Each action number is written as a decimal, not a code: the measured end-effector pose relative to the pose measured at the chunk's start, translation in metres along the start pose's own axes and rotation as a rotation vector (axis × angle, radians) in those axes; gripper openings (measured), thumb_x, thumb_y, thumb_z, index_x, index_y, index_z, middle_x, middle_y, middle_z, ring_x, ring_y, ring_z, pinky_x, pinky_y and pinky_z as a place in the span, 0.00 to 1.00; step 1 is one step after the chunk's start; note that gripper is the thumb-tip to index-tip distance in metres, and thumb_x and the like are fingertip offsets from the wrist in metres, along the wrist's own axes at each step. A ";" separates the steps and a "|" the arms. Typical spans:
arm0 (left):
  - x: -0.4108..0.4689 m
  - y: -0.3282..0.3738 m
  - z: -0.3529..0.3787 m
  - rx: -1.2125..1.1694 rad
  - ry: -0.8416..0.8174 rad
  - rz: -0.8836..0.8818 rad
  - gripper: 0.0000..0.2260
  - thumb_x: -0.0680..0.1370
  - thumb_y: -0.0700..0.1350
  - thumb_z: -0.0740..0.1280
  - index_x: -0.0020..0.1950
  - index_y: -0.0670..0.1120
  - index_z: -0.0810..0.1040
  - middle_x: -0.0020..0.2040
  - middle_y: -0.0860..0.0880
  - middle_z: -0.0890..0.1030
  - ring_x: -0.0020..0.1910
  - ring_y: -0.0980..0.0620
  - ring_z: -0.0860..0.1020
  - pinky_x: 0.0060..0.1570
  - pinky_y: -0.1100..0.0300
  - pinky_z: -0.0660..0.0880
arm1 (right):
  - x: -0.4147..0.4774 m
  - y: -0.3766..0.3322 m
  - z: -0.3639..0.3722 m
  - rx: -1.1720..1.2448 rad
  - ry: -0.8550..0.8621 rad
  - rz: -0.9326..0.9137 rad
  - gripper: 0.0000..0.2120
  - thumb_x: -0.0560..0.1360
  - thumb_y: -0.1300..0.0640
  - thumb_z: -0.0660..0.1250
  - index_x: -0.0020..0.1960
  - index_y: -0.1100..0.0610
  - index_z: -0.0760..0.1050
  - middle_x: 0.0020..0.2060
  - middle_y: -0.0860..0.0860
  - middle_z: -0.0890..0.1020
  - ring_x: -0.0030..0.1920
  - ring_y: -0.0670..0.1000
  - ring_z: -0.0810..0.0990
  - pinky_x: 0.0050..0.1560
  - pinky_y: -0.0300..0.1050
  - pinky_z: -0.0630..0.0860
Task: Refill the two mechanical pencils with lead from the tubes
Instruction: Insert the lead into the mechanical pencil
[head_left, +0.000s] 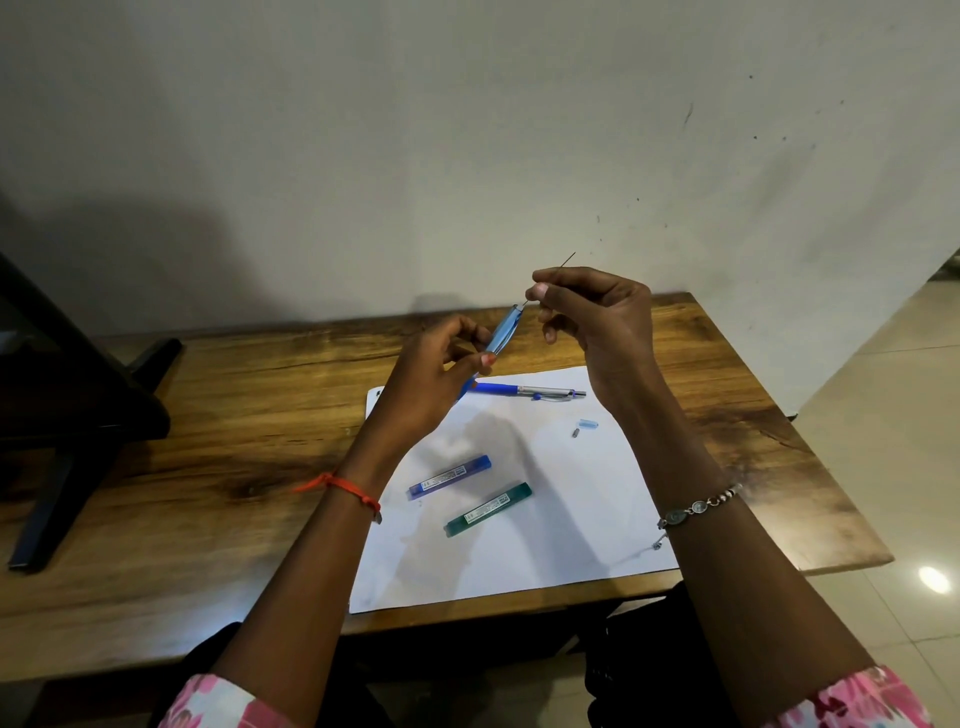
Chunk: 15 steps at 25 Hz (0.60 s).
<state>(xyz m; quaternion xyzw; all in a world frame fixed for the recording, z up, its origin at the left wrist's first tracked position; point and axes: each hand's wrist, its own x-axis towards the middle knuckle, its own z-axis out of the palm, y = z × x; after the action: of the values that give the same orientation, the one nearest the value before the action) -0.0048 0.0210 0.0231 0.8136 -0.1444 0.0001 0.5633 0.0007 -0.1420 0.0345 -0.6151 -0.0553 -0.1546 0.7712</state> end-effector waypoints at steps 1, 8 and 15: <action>0.000 0.000 0.000 0.006 -0.003 -0.002 0.10 0.75 0.35 0.65 0.43 0.50 0.73 0.42 0.54 0.77 0.44 0.49 0.79 0.49 0.48 0.77 | 0.000 0.000 0.000 -0.013 -0.003 0.002 0.06 0.70 0.70 0.69 0.44 0.62 0.81 0.31 0.49 0.84 0.29 0.48 0.77 0.27 0.38 0.72; 0.000 -0.001 0.001 0.028 -0.009 0.009 0.06 0.75 0.36 0.65 0.46 0.46 0.73 0.41 0.56 0.77 0.40 0.58 0.78 0.46 0.58 0.77 | -0.001 0.000 0.001 -0.126 -0.033 0.002 0.08 0.70 0.69 0.70 0.48 0.64 0.81 0.26 0.44 0.81 0.26 0.46 0.73 0.25 0.37 0.69; -0.002 0.000 0.002 -0.016 -0.023 -0.016 0.08 0.76 0.37 0.65 0.43 0.50 0.72 0.42 0.56 0.77 0.41 0.57 0.79 0.48 0.57 0.77 | -0.001 -0.003 -0.002 -0.092 -0.126 0.070 0.08 0.74 0.64 0.67 0.51 0.62 0.80 0.31 0.47 0.80 0.29 0.47 0.68 0.24 0.37 0.64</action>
<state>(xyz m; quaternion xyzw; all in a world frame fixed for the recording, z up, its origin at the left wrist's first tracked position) -0.0066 0.0196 0.0220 0.8101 -0.1442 -0.0148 0.5681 -0.0012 -0.1445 0.0370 -0.6598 -0.0748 -0.0908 0.7422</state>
